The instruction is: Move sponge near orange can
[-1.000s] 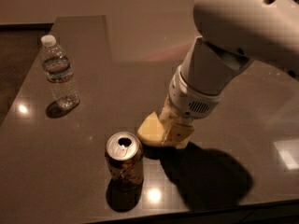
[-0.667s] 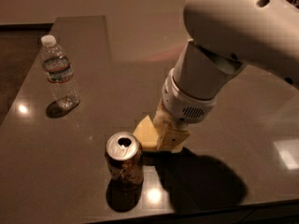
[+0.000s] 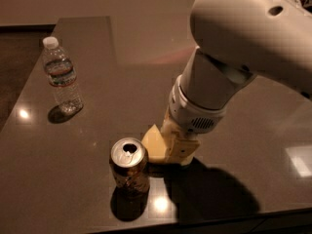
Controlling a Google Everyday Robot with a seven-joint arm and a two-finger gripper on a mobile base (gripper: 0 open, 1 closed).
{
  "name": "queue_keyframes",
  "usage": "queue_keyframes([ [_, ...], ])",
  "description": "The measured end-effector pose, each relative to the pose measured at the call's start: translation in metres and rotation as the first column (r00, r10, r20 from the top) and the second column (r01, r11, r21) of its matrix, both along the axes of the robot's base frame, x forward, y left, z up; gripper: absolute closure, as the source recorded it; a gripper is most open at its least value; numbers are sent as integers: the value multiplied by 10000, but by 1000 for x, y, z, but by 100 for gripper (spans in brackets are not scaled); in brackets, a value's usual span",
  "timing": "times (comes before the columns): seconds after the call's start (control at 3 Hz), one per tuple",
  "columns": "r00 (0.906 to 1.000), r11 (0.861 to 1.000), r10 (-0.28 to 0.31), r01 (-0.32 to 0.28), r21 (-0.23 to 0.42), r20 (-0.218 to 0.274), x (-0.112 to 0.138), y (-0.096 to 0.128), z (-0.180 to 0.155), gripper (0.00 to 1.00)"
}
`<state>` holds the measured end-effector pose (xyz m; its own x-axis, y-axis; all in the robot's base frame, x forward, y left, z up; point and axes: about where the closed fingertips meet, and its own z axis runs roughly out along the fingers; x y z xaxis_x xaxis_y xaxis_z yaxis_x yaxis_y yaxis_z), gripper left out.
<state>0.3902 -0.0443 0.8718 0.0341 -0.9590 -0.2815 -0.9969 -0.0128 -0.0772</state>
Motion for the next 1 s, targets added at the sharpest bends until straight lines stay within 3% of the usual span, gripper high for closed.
queue_keyframes([
  [0.33, 10000, 10000, 9, -9, -6, 45, -1, 1, 2, 13],
  [0.67, 10000, 10000, 16, -16, -11, 87, -1, 1, 3, 0],
  [1.0, 10000, 10000, 16, -16, -11, 88, -1, 1, 3, 0],
])
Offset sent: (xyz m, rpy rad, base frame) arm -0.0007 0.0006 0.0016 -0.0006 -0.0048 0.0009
